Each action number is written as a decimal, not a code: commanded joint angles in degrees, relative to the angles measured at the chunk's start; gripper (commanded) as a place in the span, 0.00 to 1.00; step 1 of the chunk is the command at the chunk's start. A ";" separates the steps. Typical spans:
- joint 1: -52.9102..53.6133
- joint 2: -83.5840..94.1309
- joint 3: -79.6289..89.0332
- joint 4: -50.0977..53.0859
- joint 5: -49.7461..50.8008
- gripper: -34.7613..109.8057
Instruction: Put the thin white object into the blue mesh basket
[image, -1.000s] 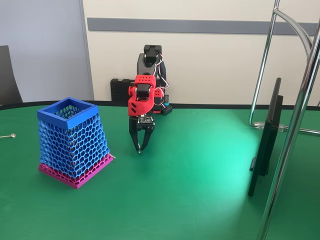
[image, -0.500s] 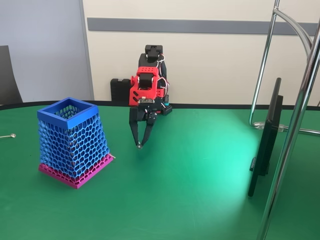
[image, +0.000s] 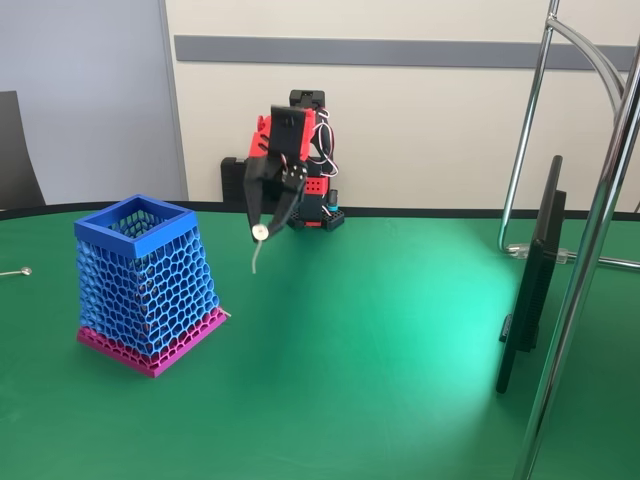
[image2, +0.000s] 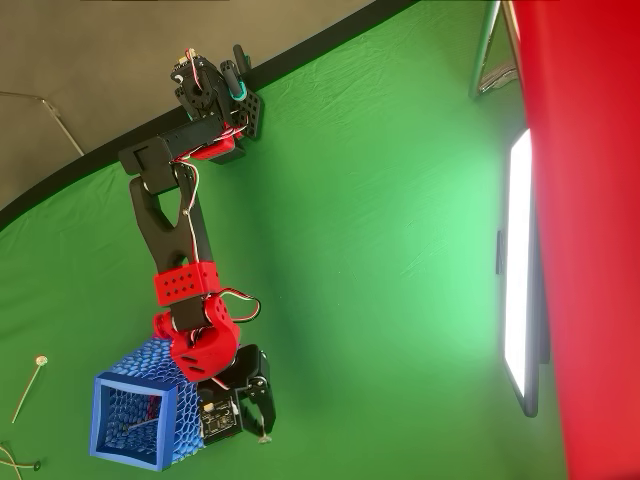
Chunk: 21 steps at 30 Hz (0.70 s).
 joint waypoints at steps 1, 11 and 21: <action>1.14 3.96 -2.72 -5.98 -2.81 0.29; 5.01 8.70 3.60 -26.37 -14.77 0.29; 6.77 16.44 7.65 -26.37 -11.43 0.29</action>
